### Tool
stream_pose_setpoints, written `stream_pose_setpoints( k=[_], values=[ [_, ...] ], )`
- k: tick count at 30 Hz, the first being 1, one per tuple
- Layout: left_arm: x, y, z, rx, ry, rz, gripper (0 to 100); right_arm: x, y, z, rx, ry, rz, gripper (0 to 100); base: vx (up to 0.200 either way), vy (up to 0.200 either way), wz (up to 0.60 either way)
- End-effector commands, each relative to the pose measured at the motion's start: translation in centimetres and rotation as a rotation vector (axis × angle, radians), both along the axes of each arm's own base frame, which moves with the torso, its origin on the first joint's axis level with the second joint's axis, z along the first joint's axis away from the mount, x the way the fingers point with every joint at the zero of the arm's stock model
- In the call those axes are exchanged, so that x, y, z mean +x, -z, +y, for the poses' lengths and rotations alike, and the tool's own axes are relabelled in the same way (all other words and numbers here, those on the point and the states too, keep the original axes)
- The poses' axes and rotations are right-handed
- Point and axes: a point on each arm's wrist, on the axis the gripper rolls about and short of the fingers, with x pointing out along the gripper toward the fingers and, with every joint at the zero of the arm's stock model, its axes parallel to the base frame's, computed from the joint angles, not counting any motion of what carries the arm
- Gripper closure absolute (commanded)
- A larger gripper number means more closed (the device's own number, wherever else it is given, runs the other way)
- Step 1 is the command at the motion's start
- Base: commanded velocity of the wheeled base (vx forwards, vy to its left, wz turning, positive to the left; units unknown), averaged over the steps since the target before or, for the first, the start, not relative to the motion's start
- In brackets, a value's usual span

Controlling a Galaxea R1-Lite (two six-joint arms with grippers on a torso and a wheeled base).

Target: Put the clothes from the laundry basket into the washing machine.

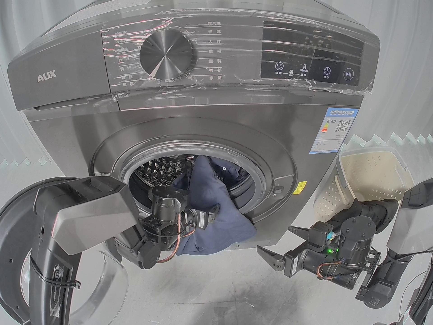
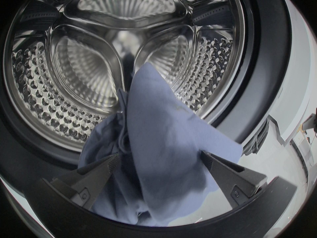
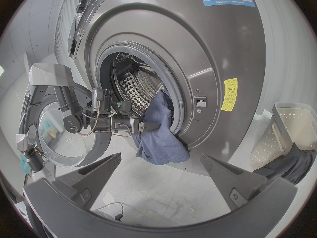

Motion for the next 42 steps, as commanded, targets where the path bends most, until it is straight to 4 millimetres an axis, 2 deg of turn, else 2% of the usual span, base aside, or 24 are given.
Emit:
stream_pose_setpoints(
  k=[1,8,9,13,24,35,42],
  values=[
    [-0.9,0.7,0.4,0.038,-0.007,0.061,0,0.0,0.0,0.0,-0.001,0.000,0.002,0,0.000,0.000,0.00],
    [-0.5,1.9,0.6,0.058,-0.021,0.099,0,0.0,0.0,0.0,-0.001,-0.002,0.002,0,0.000,0.000,0.00],
    [-0.4,1.9,0.6,0.058,-0.021,0.097,100,0.0,0.0,0.0,-0.001,-0.002,0.002,0,0.000,0.000,0.00],
    [0.0,1.5,0.3,0.040,-0.019,0.073,100,0.0,0.1,0.1,-0.001,-0.003,0.002,0,0.000,0.000,0.00],
    [3.2,-2.2,-1.6,-0.116,-0.032,-0.094,100,0.0,0.1,0.1,-0.001,-0.002,0.002,0,0.000,0.000,0.00],
    [8.1,-4.6,-1.6,-0.223,-0.127,-0.323,100,0.0,0.0,0.1,0.001,-0.002,0.001,0,0.000,0.000,0.00],
    [8.4,-4.6,-1.5,-0.230,-0.134,-0.334,100,0.0,0.0,0.1,0.001,-0.001,0.001,0,0.000,0.000,0.00]
  ],
)
